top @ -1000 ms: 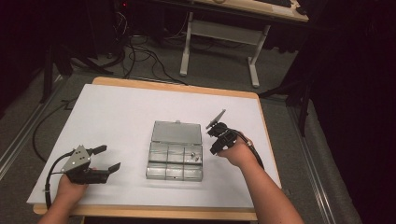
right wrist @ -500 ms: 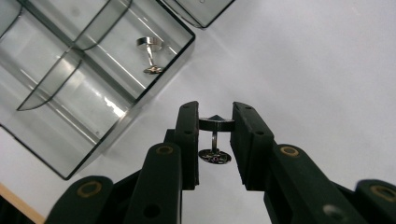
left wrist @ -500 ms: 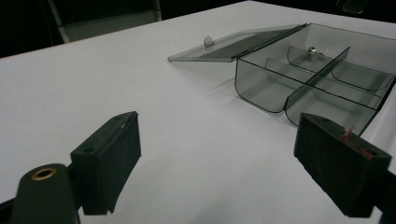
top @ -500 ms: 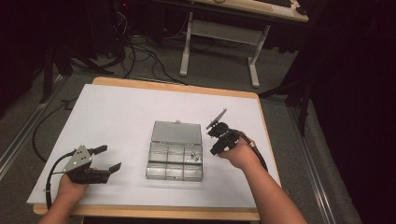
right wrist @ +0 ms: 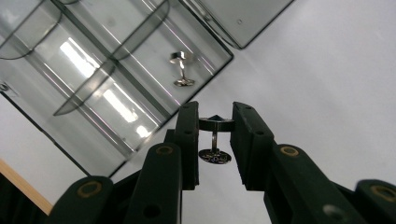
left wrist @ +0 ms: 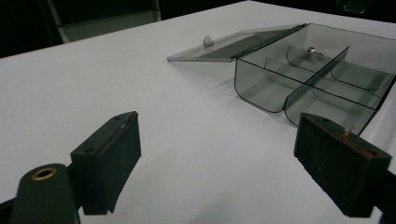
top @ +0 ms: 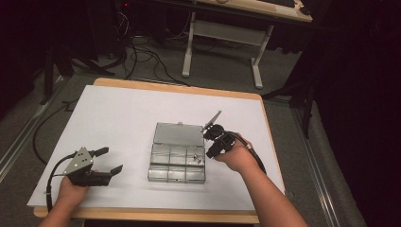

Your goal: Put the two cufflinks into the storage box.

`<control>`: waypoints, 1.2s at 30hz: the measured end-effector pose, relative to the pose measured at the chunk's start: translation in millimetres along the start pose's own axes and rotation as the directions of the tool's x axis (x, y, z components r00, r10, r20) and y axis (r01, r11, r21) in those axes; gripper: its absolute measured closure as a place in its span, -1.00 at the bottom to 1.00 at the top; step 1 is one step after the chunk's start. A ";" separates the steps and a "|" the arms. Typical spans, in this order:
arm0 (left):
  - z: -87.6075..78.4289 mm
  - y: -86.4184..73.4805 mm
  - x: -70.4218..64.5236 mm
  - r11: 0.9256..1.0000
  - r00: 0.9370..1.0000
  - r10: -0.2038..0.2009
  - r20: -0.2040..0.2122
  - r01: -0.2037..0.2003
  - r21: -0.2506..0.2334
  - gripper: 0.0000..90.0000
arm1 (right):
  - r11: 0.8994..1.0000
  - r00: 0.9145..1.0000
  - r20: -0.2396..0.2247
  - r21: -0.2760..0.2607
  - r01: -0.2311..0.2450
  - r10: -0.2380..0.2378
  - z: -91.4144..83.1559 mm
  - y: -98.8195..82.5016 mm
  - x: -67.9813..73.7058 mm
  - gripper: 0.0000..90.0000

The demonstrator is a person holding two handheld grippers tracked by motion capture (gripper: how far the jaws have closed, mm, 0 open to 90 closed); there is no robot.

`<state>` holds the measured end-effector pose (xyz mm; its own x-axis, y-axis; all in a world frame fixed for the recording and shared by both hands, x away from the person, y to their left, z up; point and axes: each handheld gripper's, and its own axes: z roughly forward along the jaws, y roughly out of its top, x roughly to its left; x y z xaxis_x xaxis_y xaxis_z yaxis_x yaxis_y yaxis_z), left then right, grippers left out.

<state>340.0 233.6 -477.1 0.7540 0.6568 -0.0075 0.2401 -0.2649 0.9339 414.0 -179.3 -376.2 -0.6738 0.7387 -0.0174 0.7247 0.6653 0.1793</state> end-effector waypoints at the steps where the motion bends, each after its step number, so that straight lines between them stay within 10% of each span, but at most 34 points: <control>1: 0.0 0.0 0.2 1.000 1.000 -0.001 -0.001 0.001 -0.001 -0.66 | 1.000 1.000 0.003 -0.007 0.017 -0.017 0.0 2.2 2.0 0.64; 36: -0.9 -0.1 1.1 1.000 1.000 -0.008 0.003 0.008 -0.004 -0.66 | 0.994 0.994 -0.053 0.045 0.095 -0.092 54.6 37.5 27.0 0.64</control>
<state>340.2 234.9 -476.9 0.7538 0.6570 -0.0157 0.2435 -0.2570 0.9352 430.9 -128.5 -423.7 -0.7446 0.6673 0.0182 0.6633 0.7366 0.1322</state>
